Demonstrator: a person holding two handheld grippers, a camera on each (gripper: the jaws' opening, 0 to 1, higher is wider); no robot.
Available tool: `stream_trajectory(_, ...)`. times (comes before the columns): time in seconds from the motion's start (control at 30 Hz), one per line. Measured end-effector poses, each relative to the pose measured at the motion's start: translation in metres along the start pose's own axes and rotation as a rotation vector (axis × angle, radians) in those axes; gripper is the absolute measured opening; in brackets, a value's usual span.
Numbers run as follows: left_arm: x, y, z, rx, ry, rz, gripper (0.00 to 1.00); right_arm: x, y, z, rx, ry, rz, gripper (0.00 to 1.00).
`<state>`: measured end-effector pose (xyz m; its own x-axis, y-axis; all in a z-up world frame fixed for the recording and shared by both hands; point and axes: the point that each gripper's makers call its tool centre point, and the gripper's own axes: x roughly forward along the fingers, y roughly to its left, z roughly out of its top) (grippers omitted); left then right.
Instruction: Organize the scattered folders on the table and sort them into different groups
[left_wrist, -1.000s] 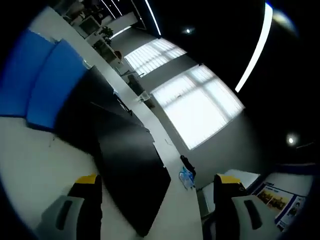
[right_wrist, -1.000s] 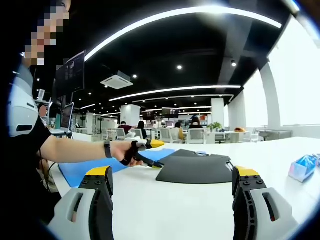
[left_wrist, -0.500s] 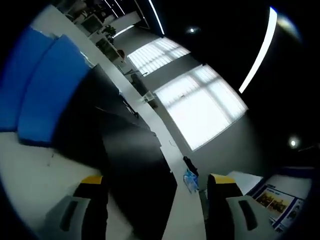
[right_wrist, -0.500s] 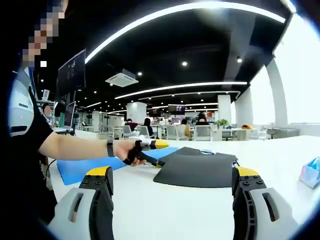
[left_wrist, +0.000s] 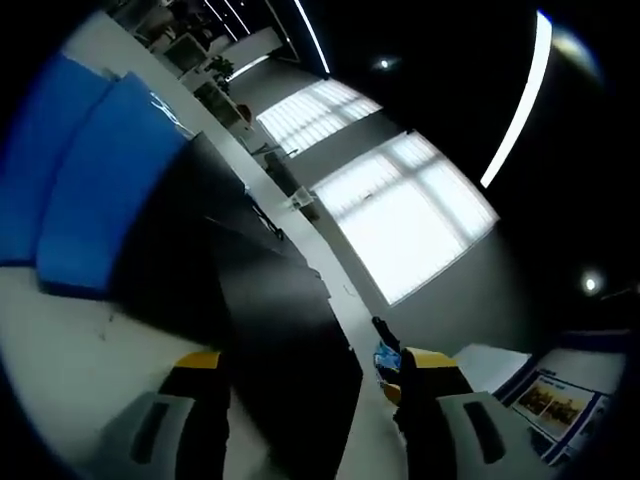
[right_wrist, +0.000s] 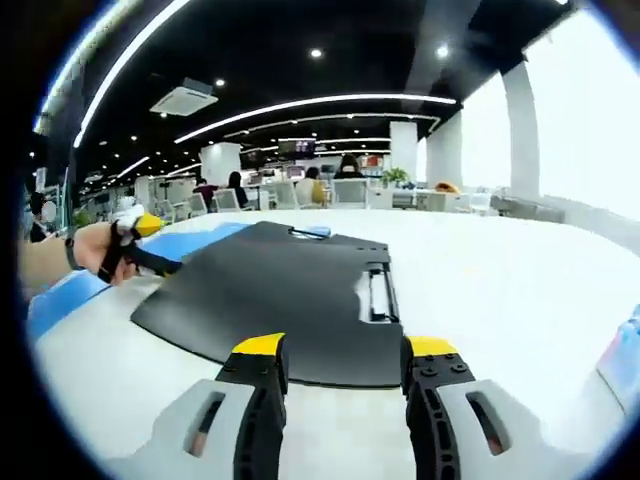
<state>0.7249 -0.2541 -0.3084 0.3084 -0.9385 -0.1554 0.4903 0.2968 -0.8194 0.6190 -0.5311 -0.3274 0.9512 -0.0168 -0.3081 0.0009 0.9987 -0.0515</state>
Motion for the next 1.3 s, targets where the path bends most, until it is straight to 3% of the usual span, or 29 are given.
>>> stream_trajectory(0.1,0.000,0.001,0.000,-0.001,0.000,-0.001,0.68,0.006,0.007,0.002,0.102,-0.035,0.049,0.53)
stream_trajectory(0.3,0.001,0.001,-0.001,0.019,-0.002,0.002,0.66,0.008,0.004,-0.004,0.178,-0.008,0.078,0.57)
stream_trajectory(0.37,0.002,0.001,-0.001,0.020,-0.004,0.002,0.67,0.008,0.005,-0.005,0.178,-0.004,0.080,0.54)
stream_trajectory(0.4,0.005,-0.001,-0.002,0.032,-0.003,-0.005,0.66,0.011,0.008,-0.012,0.175,0.028,0.090,0.51)
stream_trajectory(0.43,0.007,-0.003,-0.003,0.040,0.001,-0.010,0.67,0.011,0.004,-0.020,0.151,0.068,0.056,0.50)
stream_trajectory(0.5,0.008,-0.003,-0.003,0.051,0.001,-0.007,0.67,0.011,0.004,-0.016,0.086,0.052,0.034,0.48)
stream_trajectory(0.53,0.009,-0.003,-0.003,0.053,-0.003,-0.004,0.67,0.011,0.006,-0.016,0.121,0.050,0.040,0.48)
stream_trajectory(0.83,0.010,-0.001,0.000,0.049,-0.014,0.004,0.65,0.010,0.012,-0.015,0.109,0.045,0.047,0.47)
stream_trajectory(0.97,0.006,-0.002,-0.010,0.033,0.019,-0.010,0.55,0.010,0.012,-0.015,0.107,0.045,0.056,0.47)
stream_trajectory(1.13,0.003,0.001,-0.017,-0.015,0.015,-0.032,0.40,0.010,0.013,-0.016,0.106,0.045,0.067,0.47)
stream_trajectory(1.3,0.006,-0.004,-0.024,0.016,0.019,-0.023,0.24,0.010,0.015,-0.016,0.109,0.044,0.079,0.47)
